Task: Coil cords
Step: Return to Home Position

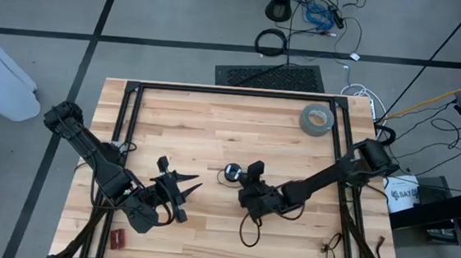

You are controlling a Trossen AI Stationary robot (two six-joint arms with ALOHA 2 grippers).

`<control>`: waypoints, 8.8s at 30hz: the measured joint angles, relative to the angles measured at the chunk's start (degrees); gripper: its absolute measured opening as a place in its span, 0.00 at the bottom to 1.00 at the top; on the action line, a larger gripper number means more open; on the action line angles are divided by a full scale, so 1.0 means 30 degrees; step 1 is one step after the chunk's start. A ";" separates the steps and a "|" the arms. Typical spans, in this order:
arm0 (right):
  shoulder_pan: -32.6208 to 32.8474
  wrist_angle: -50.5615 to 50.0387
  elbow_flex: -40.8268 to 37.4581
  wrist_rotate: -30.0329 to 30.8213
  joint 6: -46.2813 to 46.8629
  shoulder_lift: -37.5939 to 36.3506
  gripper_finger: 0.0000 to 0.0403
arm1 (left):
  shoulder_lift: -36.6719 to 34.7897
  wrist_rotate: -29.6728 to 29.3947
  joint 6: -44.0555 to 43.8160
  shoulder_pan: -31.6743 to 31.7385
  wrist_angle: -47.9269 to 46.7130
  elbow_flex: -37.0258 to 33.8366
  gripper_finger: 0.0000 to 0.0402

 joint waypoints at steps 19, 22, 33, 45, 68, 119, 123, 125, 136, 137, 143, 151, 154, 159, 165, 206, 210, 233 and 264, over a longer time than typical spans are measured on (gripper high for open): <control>0.0598 -0.2805 0.0007 -0.5636 0.8013 -0.8389 0.12 | -0.0007 -0.0004 0.0680 0.0151 0.0036 0.0000 0.04; 0.0585 -0.2897 0.0007 -0.7096 0.8047 -0.9528 0.03 | -0.0187 0.0757 0.1137 0.0694 0.0035 0.0131 0.01; 0.0606 -0.5601 0.0007 -1.0132 0.8298 -1.3680 0.00 | -0.1980 0.5322 0.6061 0.3325 0.2206 0.0961 0.01; 0.0555 -0.6456 -0.1649 -1.2251 0.6842 -1.7083 0.00 | -0.6287 0.9300 0.9216 0.5194 1.1339 -0.7054 0.00; -0.3757 0.6647 -1.4159 -1.6533 0.8690 -2.1778 0.00 | -1.2569 1.4187 0.7574 0.8998 1.6151 -1.6913 0.00; -0.6957 0.7750 -1.7952 -1.7506 0.8408 -2.6776 0.00 | -2.1825 1.4700 0.8179 0.8998 1.2953 -2.2221 0.00; -0.6957 0.7249 -1.7952 -1.7234 0.8407 -2.7513 0.00 | -2.3276 1.4696 0.8041 0.8998 1.1624 -2.2229 0.00; -0.6957 0.7051 -1.7952 -1.7099 0.8407 -2.7812 0.00 | -2.3947 1.4816 0.8123 0.8998 1.1213 -2.2229 0.00; -0.6957 0.6926 -1.7945 -1.7645 0.8070 -2.8664 0.00 | -2.6939 1.5200 0.8781 0.9003 0.8840 -2.2229 0.00; -0.6957 0.6921 -1.7945 -1.7692 0.8063 -2.8745 0.00 | -2.7085 1.5203 0.9021 0.8998 0.8844 -2.2229 0.00; -0.6957 0.6635 -1.7937 -1.7767 0.7768 -2.8969 0.00 | -2.7081 1.5225 0.9544 0.9376 0.8811 -2.2236 0.00; -0.6957 0.6394 -1.7937 -1.8039 0.7839 -2.9047 0.00 | -2.7081 1.7341 0.9616 1.1212 0.8651 -2.2236 0.00; -0.6957 0.6389 -1.7937 -1.8044 0.7832 -2.9079 0.00 | -2.7081 1.8457 0.9531 1.1970 0.8536 -2.2236 0.00; -0.6957 0.6442 -1.7937 -1.8036 0.7427 -2.9108 0.00 | -2.7081 1.9943 0.9056 1.2488 0.8166 -2.2236 0.00; -0.6959 0.6368 -1.7937 -1.7909 0.7078 -2.9174 0.00 | -2.7081 2.0689 0.9027 1.2502 0.8017 -2.2236 0.00; -0.6858 -0.0503 -1.7930 -1.6870 0.9136 -3.5192 0.00 | -2.7081 2.0689 0.8521 1.2502 0.7900 -2.2243 0.00; -0.5921 -0.0400 -1.7930 -1.6168 0.9284 -3.5192 0.00 | -2.7081 2.0696 0.8593 1.2502 0.7894 -2.2243 0.00; -0.5063 -0.0332 -1.7930 -1.5631 0.8404 -3.5155 0.00 | -2.7081 2.0674 0.8490 1.2502 0.7936 -2.2243 0.00; -0.5063 -0.0438 -1.7930 -1.6098 0.6552 -3.5155 0.00 | -2.7081 2.0951 0.8544 1.2480 0.7966 -2.2248 0.04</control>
